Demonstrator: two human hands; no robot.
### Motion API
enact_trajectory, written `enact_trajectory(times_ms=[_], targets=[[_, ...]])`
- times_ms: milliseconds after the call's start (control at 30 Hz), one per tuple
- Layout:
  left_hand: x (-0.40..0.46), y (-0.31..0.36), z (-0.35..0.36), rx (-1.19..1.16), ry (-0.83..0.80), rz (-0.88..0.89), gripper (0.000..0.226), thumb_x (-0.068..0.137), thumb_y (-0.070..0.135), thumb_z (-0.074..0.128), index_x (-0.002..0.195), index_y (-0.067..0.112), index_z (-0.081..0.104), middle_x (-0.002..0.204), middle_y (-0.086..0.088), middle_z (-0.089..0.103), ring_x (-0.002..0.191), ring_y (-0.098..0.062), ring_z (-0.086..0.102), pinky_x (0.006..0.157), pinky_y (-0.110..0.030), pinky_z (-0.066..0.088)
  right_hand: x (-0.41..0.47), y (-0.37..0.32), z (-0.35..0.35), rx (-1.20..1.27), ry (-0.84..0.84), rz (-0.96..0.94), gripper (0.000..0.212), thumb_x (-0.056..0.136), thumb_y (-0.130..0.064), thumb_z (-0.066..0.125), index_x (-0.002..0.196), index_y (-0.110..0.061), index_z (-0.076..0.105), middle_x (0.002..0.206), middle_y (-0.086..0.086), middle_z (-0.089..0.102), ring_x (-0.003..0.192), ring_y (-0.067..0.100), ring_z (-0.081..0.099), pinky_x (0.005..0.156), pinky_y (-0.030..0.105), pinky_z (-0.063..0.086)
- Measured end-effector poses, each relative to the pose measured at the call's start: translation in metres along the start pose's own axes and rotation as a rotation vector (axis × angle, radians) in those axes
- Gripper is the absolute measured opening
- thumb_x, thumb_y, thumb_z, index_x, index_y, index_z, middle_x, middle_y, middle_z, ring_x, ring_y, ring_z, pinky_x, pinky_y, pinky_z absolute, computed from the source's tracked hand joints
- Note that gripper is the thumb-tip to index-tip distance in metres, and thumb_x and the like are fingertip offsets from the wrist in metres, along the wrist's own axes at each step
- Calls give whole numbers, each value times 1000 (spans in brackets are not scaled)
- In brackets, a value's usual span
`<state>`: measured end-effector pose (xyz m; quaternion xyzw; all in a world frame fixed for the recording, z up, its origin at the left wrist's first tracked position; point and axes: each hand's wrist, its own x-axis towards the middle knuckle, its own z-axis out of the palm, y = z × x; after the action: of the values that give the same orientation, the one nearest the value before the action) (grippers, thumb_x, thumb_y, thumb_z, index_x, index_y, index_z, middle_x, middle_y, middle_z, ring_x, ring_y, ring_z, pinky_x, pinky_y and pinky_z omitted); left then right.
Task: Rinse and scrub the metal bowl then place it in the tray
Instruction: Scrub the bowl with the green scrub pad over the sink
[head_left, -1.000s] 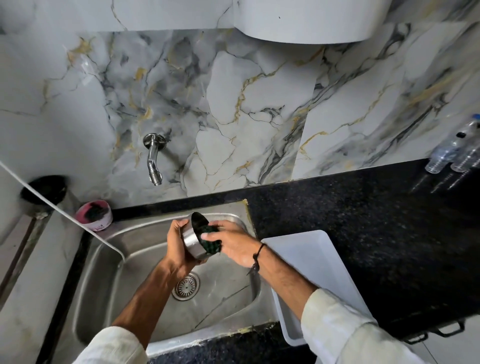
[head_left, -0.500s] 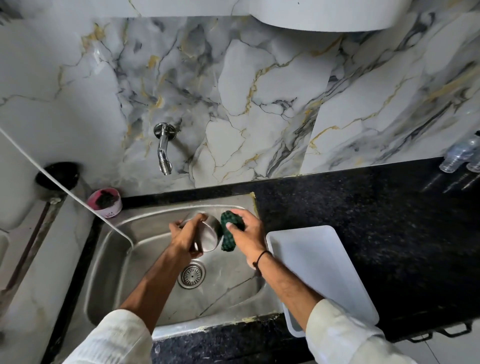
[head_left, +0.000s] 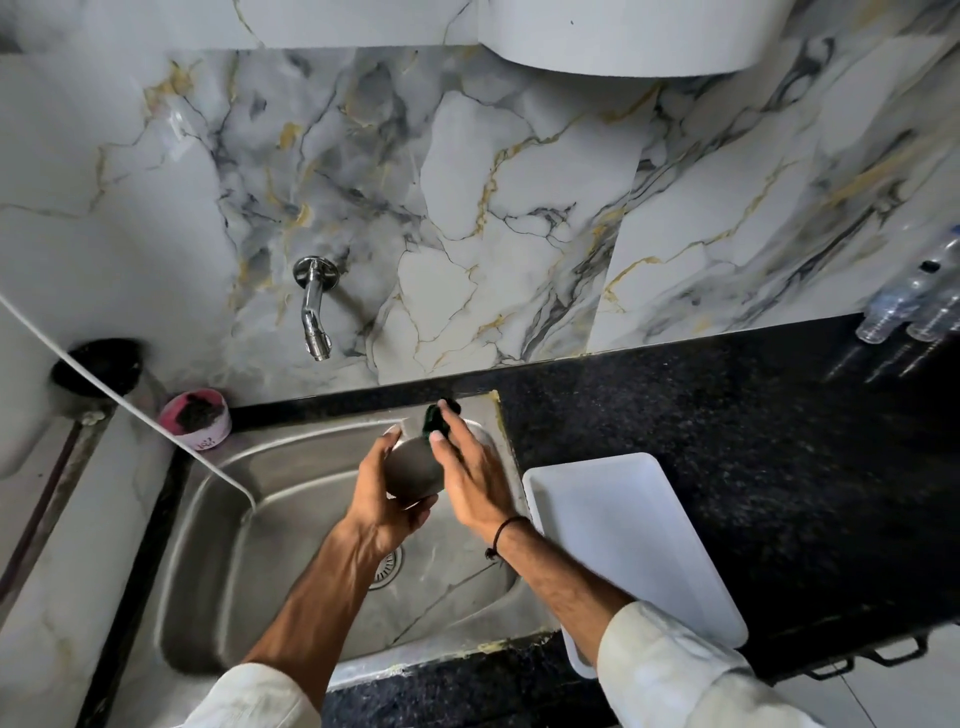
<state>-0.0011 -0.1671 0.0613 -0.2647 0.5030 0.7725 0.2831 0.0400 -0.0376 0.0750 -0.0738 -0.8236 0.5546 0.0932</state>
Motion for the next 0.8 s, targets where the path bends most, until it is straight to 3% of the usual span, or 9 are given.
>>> enact_trajectory(times_ms=[67,167,233,300,367,500,633,700,800], targets=[[0,4,2,64,-37,47,50,79,61,68,107,20,73,114,-12,70,105,-26,66,98,-39,49,-8,2,1,-119,-65,-181,55,106,-39,47,160,-30,44,167,2,46,156,12,37,126,27,32],[-3,3,0,136,-73,95,50,79,62,70,107,20,74,110,-14,72,101,-28,64,83,-37,47,-7,12,-5,-100,-21,-215,53,105,-37,50,158,-30,48,162,-2,52,150,9,45,123,25,36],[-6,1,-3,43,-124,101,66,71,66,78,113,15,73,109,-18,74,95,-34,66,78,-37,49,2,17,-9,28,83,19,46,106,-39,50,150,-28,57,149,2,64,138,18,58,116,35,47],[-9,3,-3,-79,-212,76,74,69,67,79,120,13,72,115,-23,75,100,-41,68,86,-43,50,15,21,-6,307,124,349,39,107,-41,48,127,-17,72,132,16,72,127,36,66,108,52,54],[-12,13,1,-8,-260,117,63,76,65,74,116,16,76,114,-22,77,101,-39,68,90,-44,49,19,21,-1,614,92,602,46,106,-49,48,123,-14,73,127,20,75,121,40,71,102,56,59],[-25,21,17,449,-182,335,55,89,62,62,115,15,73,114,-6,75,105,-22,65,97,-39,45,26,25,0,886,123,696,62,104,-54,44,139,-7,64,133,26,70,125,41,67,103,58,58],[-30,20,13,424,-119,624,24,102,27,59,86,10,62,83,-10,57,80,-18,51,81,-35,38,35,22,-12,924,142,742,56,106,-55,45,132,-9,62,133,25,65,125,40,64,78,47,61],[-30,20,10,426,-163,635,25,104,18,55,82,9,60,77,-11,55,74,-18,49,76,-33,38,41,20,-14,933,127,732,56,106,-58,42,126,-12,66,135,24,67,121,37,66,83,47,60],[-26,12,17,392,-185,573,36,107,11,49,71,17,50,60,7,47,58,-9,39,66,-31,31,50,22,-20,895,180,699,65,105,-61,41,135,-10,69,135,20,71,127,35,66,109,50,54]])
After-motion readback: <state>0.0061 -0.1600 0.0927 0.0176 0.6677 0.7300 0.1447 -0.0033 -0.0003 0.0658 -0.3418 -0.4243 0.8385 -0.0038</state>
